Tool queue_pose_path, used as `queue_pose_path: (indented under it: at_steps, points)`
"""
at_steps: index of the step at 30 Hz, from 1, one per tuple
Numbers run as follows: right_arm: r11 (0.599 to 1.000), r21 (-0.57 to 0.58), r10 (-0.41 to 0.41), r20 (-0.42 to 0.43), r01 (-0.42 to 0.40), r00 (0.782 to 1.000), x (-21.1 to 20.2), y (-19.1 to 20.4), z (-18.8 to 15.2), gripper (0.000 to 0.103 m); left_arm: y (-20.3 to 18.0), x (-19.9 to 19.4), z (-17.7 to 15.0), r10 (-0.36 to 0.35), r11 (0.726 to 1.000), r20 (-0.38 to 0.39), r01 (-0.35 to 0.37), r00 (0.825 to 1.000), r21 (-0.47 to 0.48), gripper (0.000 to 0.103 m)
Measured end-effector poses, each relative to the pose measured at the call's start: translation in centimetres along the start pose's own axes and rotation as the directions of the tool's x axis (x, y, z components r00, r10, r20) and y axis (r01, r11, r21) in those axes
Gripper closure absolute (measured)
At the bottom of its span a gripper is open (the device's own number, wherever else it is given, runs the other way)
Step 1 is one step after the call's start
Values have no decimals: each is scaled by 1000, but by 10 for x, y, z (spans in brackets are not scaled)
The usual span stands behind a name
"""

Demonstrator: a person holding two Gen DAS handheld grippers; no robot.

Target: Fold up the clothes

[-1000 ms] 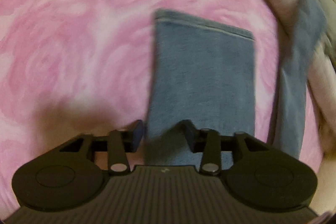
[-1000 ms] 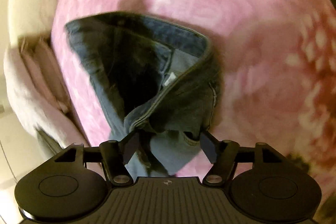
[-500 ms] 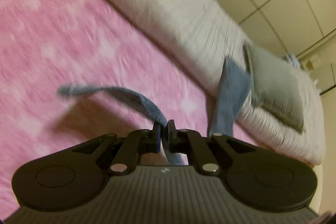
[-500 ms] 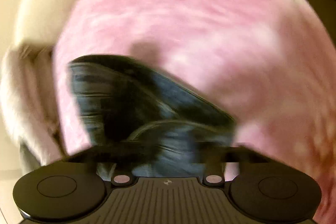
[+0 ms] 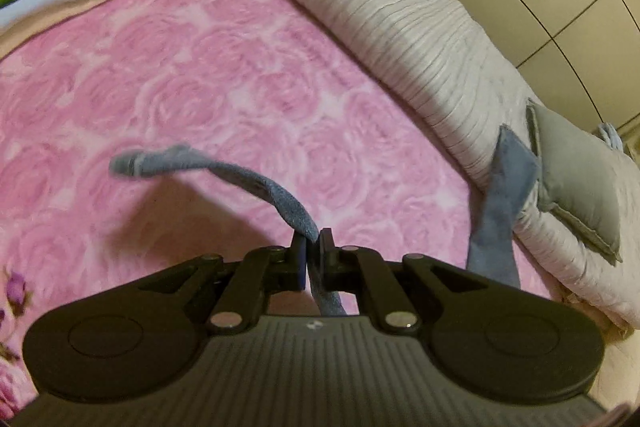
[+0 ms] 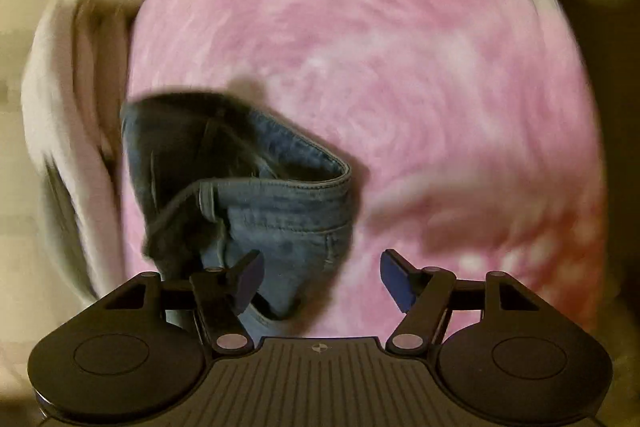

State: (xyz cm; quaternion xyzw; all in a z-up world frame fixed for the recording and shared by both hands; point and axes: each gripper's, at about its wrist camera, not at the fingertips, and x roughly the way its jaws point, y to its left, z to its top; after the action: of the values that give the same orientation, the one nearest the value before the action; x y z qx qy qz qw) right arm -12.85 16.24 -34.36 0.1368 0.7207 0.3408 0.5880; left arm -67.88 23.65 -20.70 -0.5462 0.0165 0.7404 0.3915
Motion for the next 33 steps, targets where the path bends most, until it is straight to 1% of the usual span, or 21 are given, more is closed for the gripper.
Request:
queue_pose_path:
  at_steps: [1,3,4,5,7,8,9,10,11,13,15,18,19,20,22,23,25,27,29,31,33]
  points:
    - [996,87,36,3,-36,999,7,-6,4,35,3,-2,-2,9,1000,-2,-9,1000,5,100]
    - [960,259,107,19,-108,994,20,-18,12,35,8,-6,-4,13,1000,-9,-13,1000,-4,100]
    - [924,367,106,15,-104,994,28,-23,16,35,10,-8,-4,9,1000,-10,-10,1000,-14,100]
    - [886,461,66,-15,-52,998,41,-27,21,34,10,-8,-3,4,1000,-9,-4,1000,-23,100]
    - [906,423,19,-43,1,999,56,-22,25,36,9,-9,-2,1,1000,-6,-1,1000,-24,100]
    - [915,403,-5,-56,27,998,63,-20,27,46,7,-9,-2,2,1000,-5,-2,1000,-20,100]
    - [958,280,-49,-53,62,997,64,-6,28,74,6,-11,-2,2,1000,-3,-2,1000,-15,100]
    - [979,194,-55,-34,61,998,59,7,27,80,3,-15,0,-2,1000,-1,2,1000,-6,100]
    - [993,106,-59,-14,61,998,53,20,26,83,1,-19,2,-6,1000,2,6,1000,2,100]
    - [997,-68,25,33,-23,999,26,53,25,87,-4,-35,7,-19,1000,9,19,1000,15,100]
    - [977,-197,90,30,-83,995,-10,89,29,88,-10,-55,14,-36,999,15,36,999,26,100]
    - [922,-350,179,2,-167,984,-61,149,40,88,-21,-88,36,-49,998,38,47,998,45,100]
    - [899,-394,206,-11,-194,978,-77,170,44,88,-27,-90,47,-30,998,40,28,999,48,100]
    - [883,-428,202,-25,-193,979,-77,185,47,87,-33,-88,57,-10,998,36,8,999,55,98]
    - [848,-494,192,-52,-193,980,-77,215,54,84,-49,-63,69,38,995,-24,-36,999,92,82]
    - [848,-509,151,-32,-146,988,-70,220,56,83,-56,-50,73,70,991,-55,-63,996,120,64]
    - [858,-509,59,-23,-62,998,-53,216,54,75,-57,-22,54,184,965,-132,-153,974,213,66]
    - [877,-480,-34,-33,14,999,-37,195,49,64,-49,1,28,281,935,-203,-221,938,277,66]
    - [890,-448,-113,-32,87,993,-25,170,45,59,-21,11,-2,281,948,-265,-223,922,228,66]
    - [898,-411,-179,-20,155,984,-15,141,42,51,6,20,-31,275,958,-322,-227,906,178,66]
    - [902,-379,-226,-6,207,974,-12,117,42,49,30,24,-58,244,969,-344,-214,907,123,66]
